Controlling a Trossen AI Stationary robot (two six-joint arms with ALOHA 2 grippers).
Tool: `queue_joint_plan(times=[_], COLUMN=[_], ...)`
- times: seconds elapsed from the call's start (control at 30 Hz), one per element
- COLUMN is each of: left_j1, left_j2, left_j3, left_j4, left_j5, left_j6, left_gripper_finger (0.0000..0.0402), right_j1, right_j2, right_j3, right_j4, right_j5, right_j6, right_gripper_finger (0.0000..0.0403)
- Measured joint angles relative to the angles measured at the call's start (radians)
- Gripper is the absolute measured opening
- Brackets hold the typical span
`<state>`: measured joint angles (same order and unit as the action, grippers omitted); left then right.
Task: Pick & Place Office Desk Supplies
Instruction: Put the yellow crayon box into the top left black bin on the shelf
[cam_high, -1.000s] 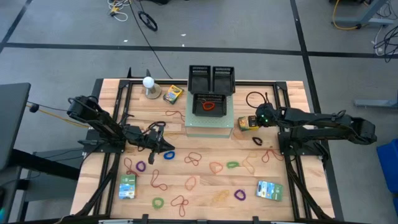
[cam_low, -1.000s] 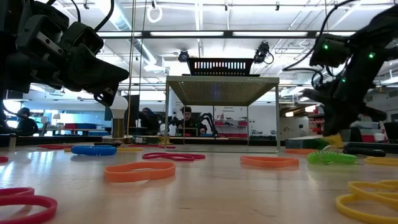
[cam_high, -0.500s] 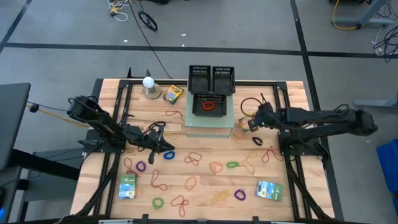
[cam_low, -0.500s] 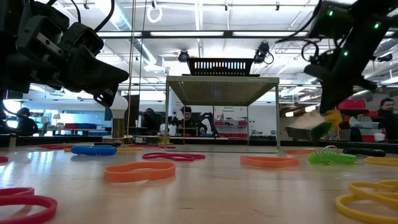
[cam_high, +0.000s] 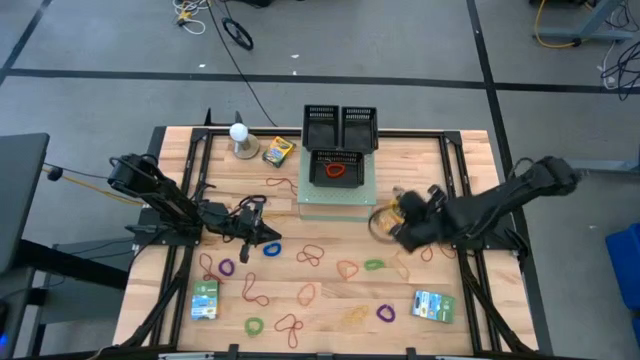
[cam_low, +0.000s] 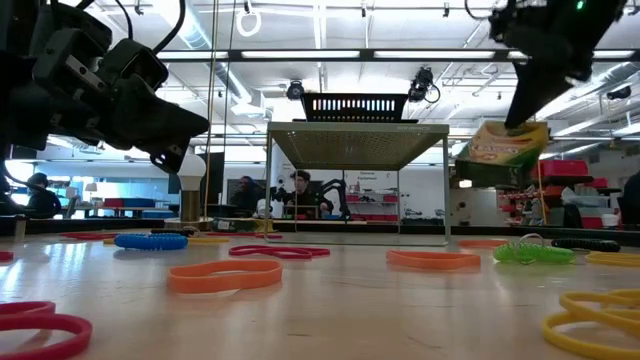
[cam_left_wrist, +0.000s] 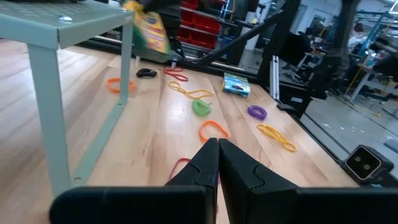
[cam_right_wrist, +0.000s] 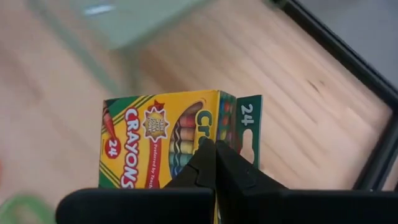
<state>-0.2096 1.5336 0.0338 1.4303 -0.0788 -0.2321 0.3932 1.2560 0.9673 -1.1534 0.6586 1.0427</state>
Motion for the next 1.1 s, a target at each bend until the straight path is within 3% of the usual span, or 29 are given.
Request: queue_joint_plan(times=[0.2, 0.33, 0.57, 0.9, 1.1], left_j1=[0.000, 0.000, 0.000, 0.000, 0.000], left_j2=[0.000, 0.000, 0.000, 0.000, 0.000], left_j3=[0.000, 0.000, 0.000, 0.000, 0.000], left_j4=[0.000, 0.000, -0.003, -0.013, -0.017], left_j5=[-0.005, -0.024, -0.029, -0.029, -0.037], left_j6=[-0.006, -0.008, 0.000, -0.003, -0.003], left_gripper_finger=[0.0018, 0.0018, 0.0018, 0.0018, 0.0018], right_j1=[0.129, 0.173, 0.154, 0.093, 0.085], right_j2=[0.243, 0.402, 0.679, 0.870, 0.919], right_j3=[0.223, 0.390, 0.614, 0.664, 0.663], right_j4=[-0.074, -0.073, -0.048, 0.184, 0.346], right_j5=[0.006, 0.033, 0.232, 0.460, 0.473], right_j6=[0.003, -0.094, -0.376, -0.758, -1.012], right_gripper_finger=[0.0000, 0.0000, 0.0000, 0.0000, 0.0000])
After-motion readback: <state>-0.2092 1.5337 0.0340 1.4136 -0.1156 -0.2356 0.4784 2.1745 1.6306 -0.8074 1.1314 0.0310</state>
